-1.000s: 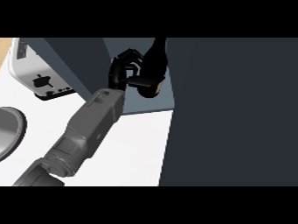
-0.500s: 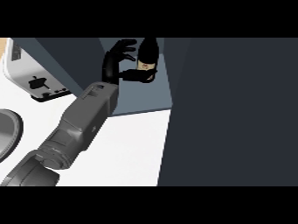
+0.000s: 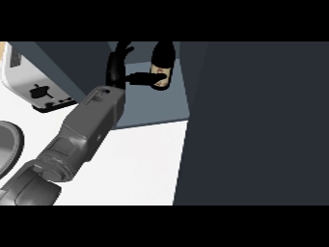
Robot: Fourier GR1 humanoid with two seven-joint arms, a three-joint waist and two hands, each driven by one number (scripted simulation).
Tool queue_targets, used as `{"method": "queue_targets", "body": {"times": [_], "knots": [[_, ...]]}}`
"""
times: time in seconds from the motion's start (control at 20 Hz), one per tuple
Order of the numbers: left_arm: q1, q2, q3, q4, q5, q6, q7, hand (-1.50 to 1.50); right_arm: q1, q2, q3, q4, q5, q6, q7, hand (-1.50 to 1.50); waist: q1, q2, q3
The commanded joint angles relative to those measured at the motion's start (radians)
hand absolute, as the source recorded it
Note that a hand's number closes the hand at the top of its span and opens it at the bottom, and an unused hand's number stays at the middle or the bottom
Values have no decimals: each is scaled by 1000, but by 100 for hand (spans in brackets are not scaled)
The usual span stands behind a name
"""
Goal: Pick up the wine, place it into the cabinet and close the cabinet
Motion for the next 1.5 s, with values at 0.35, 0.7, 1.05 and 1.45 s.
{"method": "queue_targets", "body": {"times": [0.35, 0.7, 1.05, 1.45], "knots": [[-17, 4, 77, -63, 65, -189, -86, 150, 73, -57, -22, -173, -58, 23, 61, -150, 7, -8, -1], [-29, -44, 110, -90, 92, -335, -125, 150, 79, -43, -63, -150, -94, 30, 33, -150, 41, -14, 2], [-70, -70, 115, -98, 89, -364, -57, -150, 151, -43, -31, -204, -47, 9, 46, -150, 69, -33, 2], [8, -73, 61, -178, 118, -372, -62, -150, 153, -53, -55, -230, -57, 8, 92, -150, 85, -41, 2]]}}
